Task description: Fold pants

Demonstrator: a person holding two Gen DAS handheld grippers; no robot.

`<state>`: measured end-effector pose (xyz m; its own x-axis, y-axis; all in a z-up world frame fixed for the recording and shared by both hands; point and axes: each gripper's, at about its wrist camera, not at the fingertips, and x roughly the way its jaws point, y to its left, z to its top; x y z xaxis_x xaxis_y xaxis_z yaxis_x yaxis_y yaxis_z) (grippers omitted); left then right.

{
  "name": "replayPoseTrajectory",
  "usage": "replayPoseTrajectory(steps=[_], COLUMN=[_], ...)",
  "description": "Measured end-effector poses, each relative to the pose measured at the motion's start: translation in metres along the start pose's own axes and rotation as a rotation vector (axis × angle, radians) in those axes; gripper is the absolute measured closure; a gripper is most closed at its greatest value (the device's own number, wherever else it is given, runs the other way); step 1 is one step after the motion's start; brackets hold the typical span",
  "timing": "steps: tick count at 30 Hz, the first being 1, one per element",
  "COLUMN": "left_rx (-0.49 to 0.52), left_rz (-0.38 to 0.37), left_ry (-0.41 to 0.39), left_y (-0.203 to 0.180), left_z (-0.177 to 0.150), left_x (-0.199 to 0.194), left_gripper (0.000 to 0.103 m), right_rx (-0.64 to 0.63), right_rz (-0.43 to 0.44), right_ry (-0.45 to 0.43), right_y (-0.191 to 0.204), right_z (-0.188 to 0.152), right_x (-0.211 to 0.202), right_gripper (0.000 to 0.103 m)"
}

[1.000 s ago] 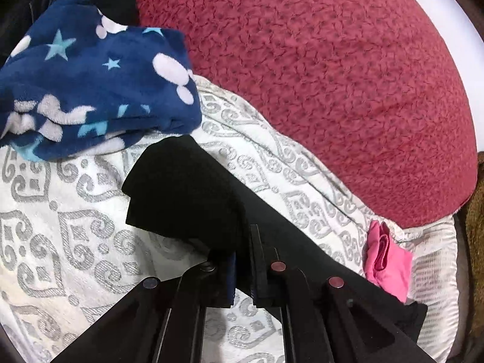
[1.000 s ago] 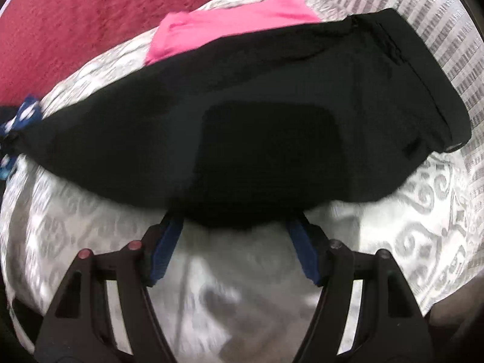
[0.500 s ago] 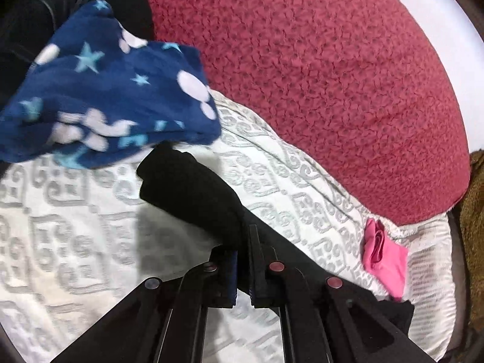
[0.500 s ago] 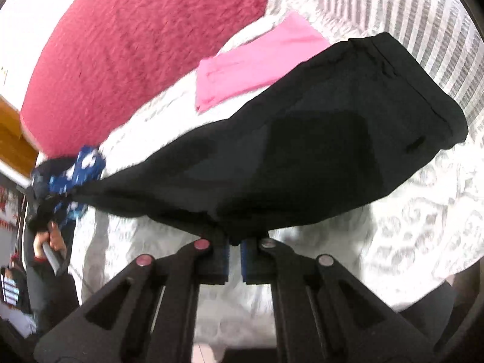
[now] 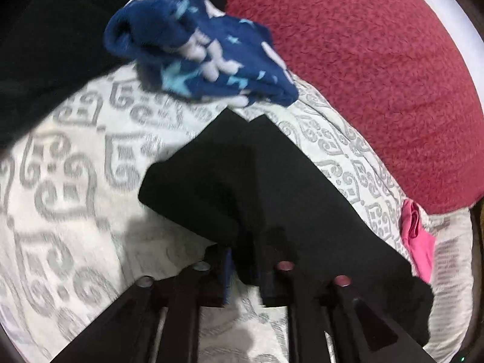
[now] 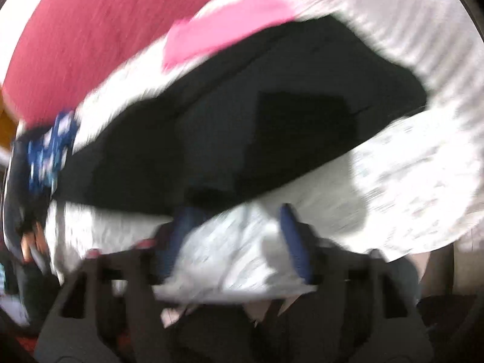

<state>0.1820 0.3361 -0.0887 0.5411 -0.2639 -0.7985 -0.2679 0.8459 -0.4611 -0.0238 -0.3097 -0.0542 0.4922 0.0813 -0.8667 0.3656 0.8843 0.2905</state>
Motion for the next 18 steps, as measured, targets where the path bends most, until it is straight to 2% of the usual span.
replayPoseTrajectory(steps=[2, 3, 5, 7, 9, 11, 12, 13, 16, 18], left_rx=[-0.038, -0.044, -0.031, -0.026, -0.039, -0.050, -0.056, -0.057, -0.047, -0.049], left_rz=[-0.038, -0.046, -0.022, -0.007, 0.001, 0.012, 0.017, 0.021, 0.030, 0.003], left_ry=[0.003, 0.002, 0.011, 0.037, 0.041, 0.030, 0.026, 0.024, 0.021, 0.027], left_y=[0.001, 0.001, -0.004, -0.009, -0.011, -0.013, -0.014, -0.016, -0.020, -0.020], left_z=[-0.005, -0.007, -0.007, -0.007, -0.006, -0.004, -0.004, -0.004, -0.004, -0.004], left_x=[0.000, 0.001, 0.006, 0.014, 0.020, 0.023, 0.024, 0.026, 0.027, 0.025], left_gripper=[0.045, 0.039, 0.037, 0.037, 0.036, 0.035, 0.035, 0.035, 0.036, 0.036], right_rx=[0.087, 0.149, 0.277, 0.346, 0.380, 0.400, 0.391, 0.355, 0.352, 0.369], right_rz=[-0.031, -0.047, -0.023, -0.023, -0.031, -0.018, -0.036, -0.079, -0.108, -0.141], right_ry=[-0.042, -0.045, -0.068, -0.075, -0.069, -0.134, -0.148, -0.164, -0.240, -0.260], right_y=[-0.032, -0.049, -0.082, -0.104, -0.117, -0.117, -0.114, -0.108, -0.104, -0.112], right_z=[0.019, 0.025, 0.038, 0.050, 0.059, 0.067, 0.071, 0.076, 0.075, 0.074], right_x=[0.001, 0.006, 0.013, 0.026, 0.043, 0.046, 0.046, 0.046, 0.021, 0.010], right_gripper=[0.036, 0.036, 0.036, 0.036, 0.036, 0.033, 0.038, 0.090, 0.091, 0.091])
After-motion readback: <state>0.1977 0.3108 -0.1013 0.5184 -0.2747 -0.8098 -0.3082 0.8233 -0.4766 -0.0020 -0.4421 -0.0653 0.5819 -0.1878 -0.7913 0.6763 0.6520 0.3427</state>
